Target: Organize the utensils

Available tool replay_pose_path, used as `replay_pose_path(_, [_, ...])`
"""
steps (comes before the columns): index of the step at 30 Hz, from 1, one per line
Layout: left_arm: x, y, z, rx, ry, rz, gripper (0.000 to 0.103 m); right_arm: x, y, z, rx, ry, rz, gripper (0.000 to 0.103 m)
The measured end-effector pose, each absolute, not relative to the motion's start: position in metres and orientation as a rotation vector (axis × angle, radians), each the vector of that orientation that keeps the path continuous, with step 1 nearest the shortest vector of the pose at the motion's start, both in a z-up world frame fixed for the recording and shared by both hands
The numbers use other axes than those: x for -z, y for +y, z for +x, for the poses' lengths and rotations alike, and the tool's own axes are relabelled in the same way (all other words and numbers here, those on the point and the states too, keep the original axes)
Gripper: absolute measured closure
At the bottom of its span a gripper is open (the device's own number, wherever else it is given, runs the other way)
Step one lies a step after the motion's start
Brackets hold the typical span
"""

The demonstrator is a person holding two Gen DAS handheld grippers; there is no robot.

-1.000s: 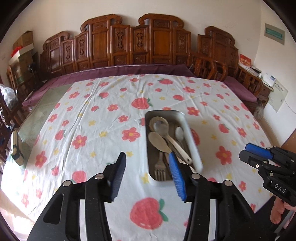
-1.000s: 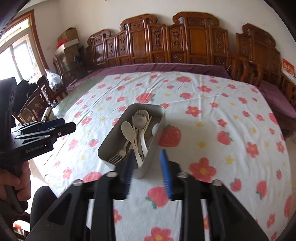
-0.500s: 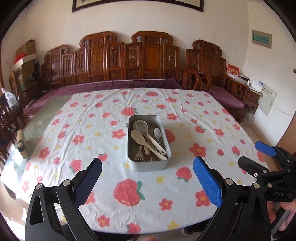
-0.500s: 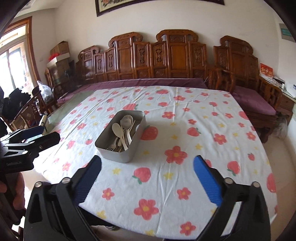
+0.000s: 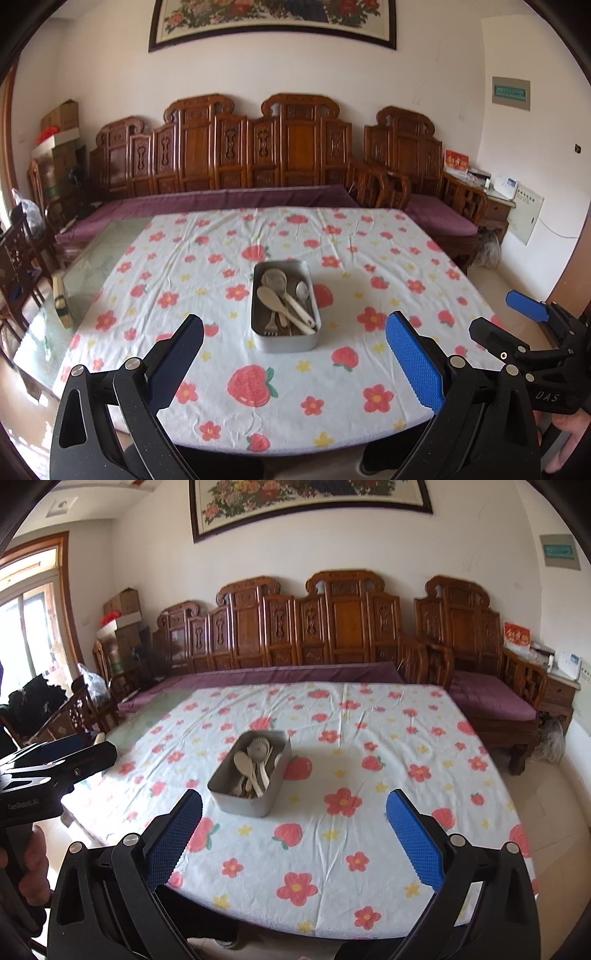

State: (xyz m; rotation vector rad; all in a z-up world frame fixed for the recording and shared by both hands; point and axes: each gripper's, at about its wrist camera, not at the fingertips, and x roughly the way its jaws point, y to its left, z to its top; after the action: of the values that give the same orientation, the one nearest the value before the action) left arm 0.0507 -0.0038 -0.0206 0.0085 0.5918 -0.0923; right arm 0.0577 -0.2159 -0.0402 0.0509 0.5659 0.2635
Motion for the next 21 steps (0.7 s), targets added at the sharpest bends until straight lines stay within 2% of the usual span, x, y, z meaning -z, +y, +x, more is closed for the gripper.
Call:
replay_pose_path(11, [-0.029, -0.019, 0.018, 0.070, 0.475, 0.035, 0.008, -0.030, -0.224, 0.014, -0.237, 0.384, 0.051, 0.003])
replay_pose_path(21, [-0.047, -0.008, -0.005, 0.040, 0.400, 0.004, 0.008, -0.058, -0.231, -0.010, -0.224, 0.306, 0.059, 0.003])
